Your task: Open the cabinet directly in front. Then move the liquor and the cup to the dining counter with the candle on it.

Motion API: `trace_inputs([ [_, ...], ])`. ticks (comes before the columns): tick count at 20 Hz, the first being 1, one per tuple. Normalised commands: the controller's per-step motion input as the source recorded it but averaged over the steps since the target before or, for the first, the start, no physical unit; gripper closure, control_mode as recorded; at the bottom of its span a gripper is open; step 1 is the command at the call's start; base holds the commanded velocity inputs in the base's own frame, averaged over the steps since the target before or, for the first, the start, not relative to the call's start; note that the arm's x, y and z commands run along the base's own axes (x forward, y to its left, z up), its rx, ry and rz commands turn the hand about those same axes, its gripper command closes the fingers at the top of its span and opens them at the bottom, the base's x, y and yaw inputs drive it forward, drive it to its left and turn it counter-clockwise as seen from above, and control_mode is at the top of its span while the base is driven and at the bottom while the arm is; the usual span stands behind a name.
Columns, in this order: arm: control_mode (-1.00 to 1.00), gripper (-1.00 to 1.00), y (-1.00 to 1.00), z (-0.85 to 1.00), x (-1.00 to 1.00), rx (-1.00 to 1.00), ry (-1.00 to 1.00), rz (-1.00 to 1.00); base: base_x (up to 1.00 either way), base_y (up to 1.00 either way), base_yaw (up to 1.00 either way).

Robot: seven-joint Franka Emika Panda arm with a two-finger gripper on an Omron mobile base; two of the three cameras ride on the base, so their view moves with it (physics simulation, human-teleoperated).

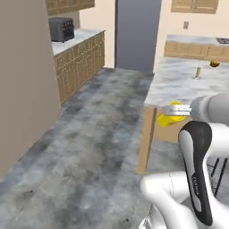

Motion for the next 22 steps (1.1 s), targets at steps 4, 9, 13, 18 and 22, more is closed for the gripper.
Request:
trace_inputs([
  [4, 1.0, 1.0, 0.0, 0.0, 0.0, 0.0, 0.0, 0.0, 0.64, 0.35, -0.87],
  [9, 1.0, 1.0, 0.0, 0.0, 0.0, 0.0, 0.0, 0.0, 0.75, 0.32, -0.79],
  [13, 1.0, 1.0, 0.0, 0.0, 0.0, 0.0, 0.0, 0.0, 0.98, 0.67, -0.32],
  [18, 1.0, 1.0, 0.0, 0.0, 0.0, 0.0, 0.0, 0.0, 1.0, 0.69, -0.2],
  [22, 1.0, 1.0, 0.0, 0.0, 0.0, 0.0, 0.0, 0.0, 0.76, 0.03, 0.07],
])
